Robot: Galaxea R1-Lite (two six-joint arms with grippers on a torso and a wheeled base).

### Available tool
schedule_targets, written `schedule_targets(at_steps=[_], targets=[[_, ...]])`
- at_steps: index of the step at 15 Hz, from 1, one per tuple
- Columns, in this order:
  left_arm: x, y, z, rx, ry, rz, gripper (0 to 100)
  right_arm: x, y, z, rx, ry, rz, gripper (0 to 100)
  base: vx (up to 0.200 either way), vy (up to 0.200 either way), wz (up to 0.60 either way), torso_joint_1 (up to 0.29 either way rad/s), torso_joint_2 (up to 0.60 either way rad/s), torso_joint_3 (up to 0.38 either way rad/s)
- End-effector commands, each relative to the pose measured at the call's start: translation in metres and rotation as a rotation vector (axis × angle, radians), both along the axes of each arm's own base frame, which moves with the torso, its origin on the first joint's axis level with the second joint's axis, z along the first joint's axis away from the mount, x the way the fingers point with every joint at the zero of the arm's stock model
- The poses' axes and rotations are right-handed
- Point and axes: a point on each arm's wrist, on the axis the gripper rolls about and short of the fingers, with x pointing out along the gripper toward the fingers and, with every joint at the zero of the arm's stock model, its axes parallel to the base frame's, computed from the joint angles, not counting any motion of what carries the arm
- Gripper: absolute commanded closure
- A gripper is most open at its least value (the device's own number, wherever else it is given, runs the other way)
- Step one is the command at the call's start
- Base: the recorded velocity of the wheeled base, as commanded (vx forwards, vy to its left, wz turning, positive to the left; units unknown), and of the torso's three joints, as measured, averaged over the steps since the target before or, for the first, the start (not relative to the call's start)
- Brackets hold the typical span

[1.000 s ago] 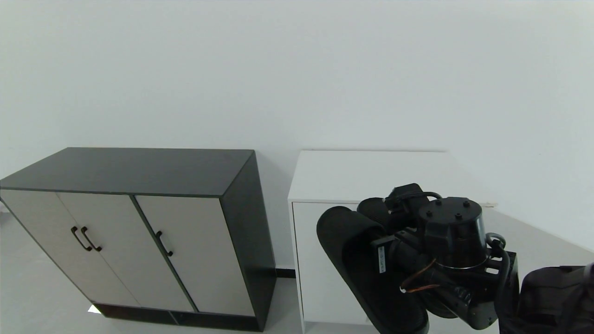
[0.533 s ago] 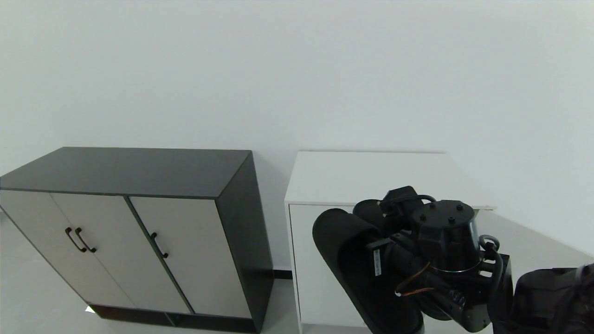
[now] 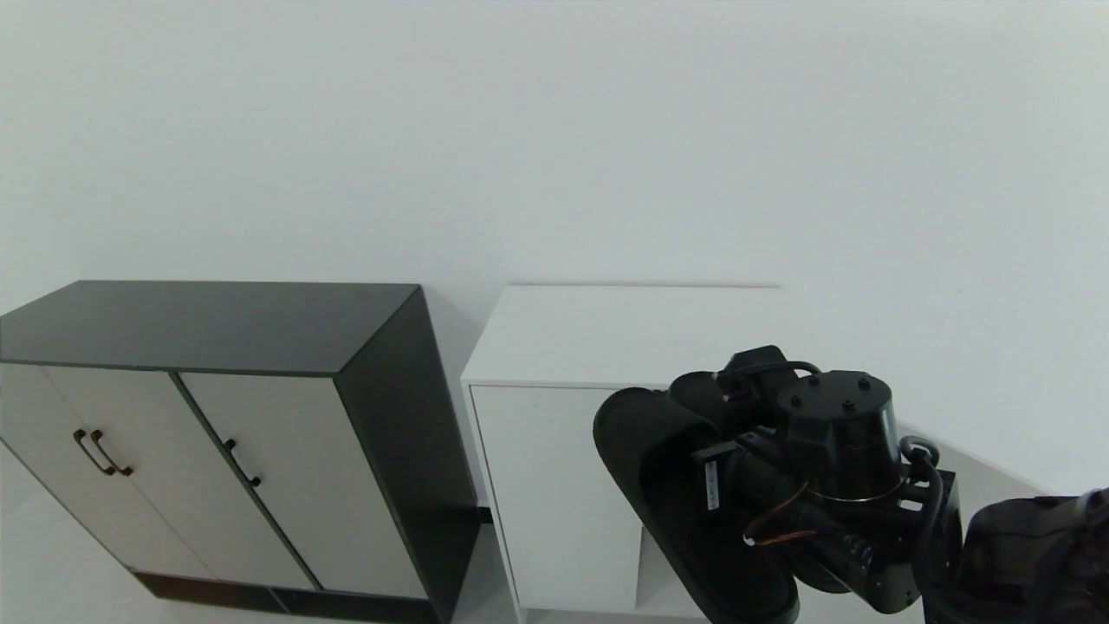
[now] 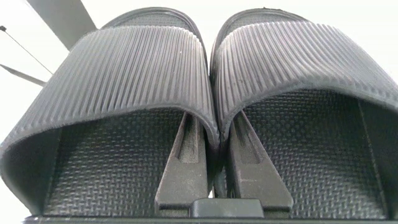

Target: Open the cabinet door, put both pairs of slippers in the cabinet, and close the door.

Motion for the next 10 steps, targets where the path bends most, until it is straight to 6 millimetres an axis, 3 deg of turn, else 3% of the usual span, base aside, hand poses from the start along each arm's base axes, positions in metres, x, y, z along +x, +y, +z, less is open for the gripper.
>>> schedule_targets(at_steps=[1, 6, 10], targets=[[0.0, 0.0, 0.0, 0.0, 0.0, 0.0, 100, 0.0019, -0.0016, -0.0007, -0.001, -0.002, -0.008, 100, 0.0, -0.2, 0.0, 0.002, 0.01, 0.002], [0.0, 0.0, 0.0, -0.002, 0.0, 0.0, 100, 0.0101, -0.0054, -0.0024, 0.02, -0.03, -0.034, 100, 0.0, -0.2, 0.0, 0.001, 0.0, 0.002], [0.0001, 0.0, 0.0, -0.002, 0.002, 0.0, 100, 0.009, -0.0078, -0.0049, 0.011, -0.026, -0.034, 100, 0.0, 0.0, 0.0, 0.0, 0.0, 0.0]])
